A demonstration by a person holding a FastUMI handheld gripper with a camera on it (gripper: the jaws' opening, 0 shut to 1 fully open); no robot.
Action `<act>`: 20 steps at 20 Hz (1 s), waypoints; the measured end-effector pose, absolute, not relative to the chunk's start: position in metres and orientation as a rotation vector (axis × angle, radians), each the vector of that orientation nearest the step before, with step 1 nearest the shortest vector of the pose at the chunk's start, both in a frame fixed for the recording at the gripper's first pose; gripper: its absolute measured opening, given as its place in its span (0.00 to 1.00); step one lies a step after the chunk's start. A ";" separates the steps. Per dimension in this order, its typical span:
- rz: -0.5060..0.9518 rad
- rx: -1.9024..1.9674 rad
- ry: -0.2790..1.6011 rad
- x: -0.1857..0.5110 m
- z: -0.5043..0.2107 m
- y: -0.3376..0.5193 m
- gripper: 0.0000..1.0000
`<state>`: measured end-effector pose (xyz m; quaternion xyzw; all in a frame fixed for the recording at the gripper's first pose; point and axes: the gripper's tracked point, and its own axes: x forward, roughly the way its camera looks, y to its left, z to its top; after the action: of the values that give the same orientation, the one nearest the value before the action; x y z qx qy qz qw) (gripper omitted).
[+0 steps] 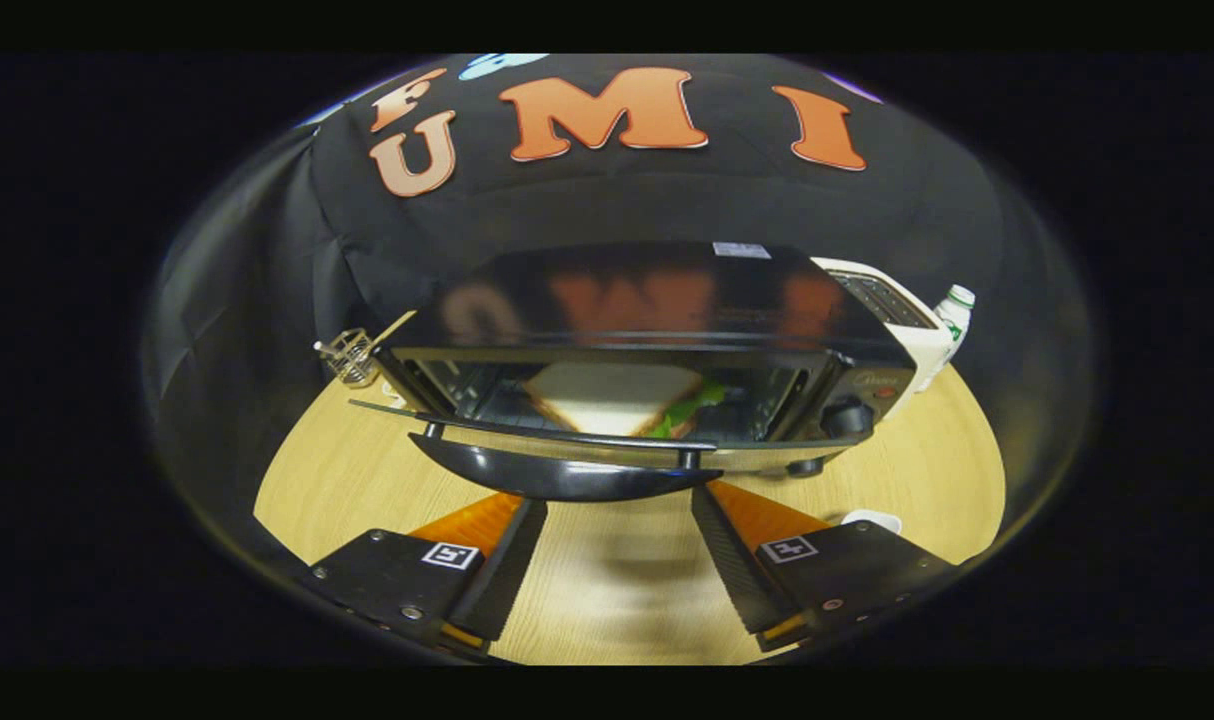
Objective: Open the toaster oven, put the food inside, and close the toaster oven door.
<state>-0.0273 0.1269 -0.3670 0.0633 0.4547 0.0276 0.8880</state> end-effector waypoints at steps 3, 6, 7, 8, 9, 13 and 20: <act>0.040 0.122 0.912 -0.003 -0.361 0.122 0.87; 0.035 0.122 0.939 0.005 -0.365 0.126 0.86; 0.033 0.115 0.936 0.006 -0.366 0.126 0.87; 0.027 0.109 0.934 0.006 -0.365 0.125 0.87; 0.025 0.103 0.932 0.005 -0.365 0.125 0.87; 0.034 0.086 0.913 -0.003 -0.354 0.120 0.87; -0.020 -0.005 0.760 -0.016 -0.306 0.078 0.88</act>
<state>-0.0159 0.0782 -0.3062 -0.0025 0.3711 -0.0097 0.9285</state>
